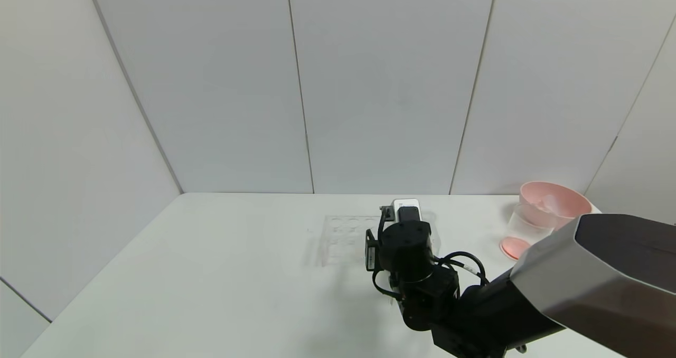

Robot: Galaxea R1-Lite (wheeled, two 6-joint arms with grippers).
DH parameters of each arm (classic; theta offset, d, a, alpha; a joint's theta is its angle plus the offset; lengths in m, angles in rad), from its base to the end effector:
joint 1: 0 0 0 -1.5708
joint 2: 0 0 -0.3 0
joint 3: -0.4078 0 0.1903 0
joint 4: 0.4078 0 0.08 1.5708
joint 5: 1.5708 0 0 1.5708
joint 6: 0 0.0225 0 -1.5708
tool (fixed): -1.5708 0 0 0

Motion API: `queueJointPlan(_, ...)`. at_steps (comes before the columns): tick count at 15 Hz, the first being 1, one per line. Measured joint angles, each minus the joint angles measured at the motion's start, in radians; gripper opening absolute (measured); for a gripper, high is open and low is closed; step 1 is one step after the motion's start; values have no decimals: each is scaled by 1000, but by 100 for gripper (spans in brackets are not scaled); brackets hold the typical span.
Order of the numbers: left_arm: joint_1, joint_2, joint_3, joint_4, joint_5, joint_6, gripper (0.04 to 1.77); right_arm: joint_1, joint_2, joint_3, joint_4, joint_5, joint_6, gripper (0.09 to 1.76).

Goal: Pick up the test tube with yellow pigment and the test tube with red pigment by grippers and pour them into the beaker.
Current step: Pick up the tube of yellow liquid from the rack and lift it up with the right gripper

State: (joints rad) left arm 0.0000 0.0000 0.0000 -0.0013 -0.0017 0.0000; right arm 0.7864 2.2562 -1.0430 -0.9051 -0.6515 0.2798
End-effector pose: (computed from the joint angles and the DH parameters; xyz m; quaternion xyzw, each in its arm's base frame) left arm -0.0228 0.0000 0.0756 0.0000 -0.0006 -0.0008 1.0000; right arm 0.3028 0.2841 0.0653 0.0374 0.1236 0.0498 0.9904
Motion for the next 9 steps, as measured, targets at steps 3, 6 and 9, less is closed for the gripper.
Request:
queueJointPlan(3,0,0,0,0,0,0,176,-5,12,-16,0,0,0,86)
queueJointPlan(6,0,0,0,0,0,0,176,-4,19,-29,3,-1,-1,50)
queueJointPlan(9,0,0,0,0,0,0,176,-5,18,-33,4,-3,-3,50)
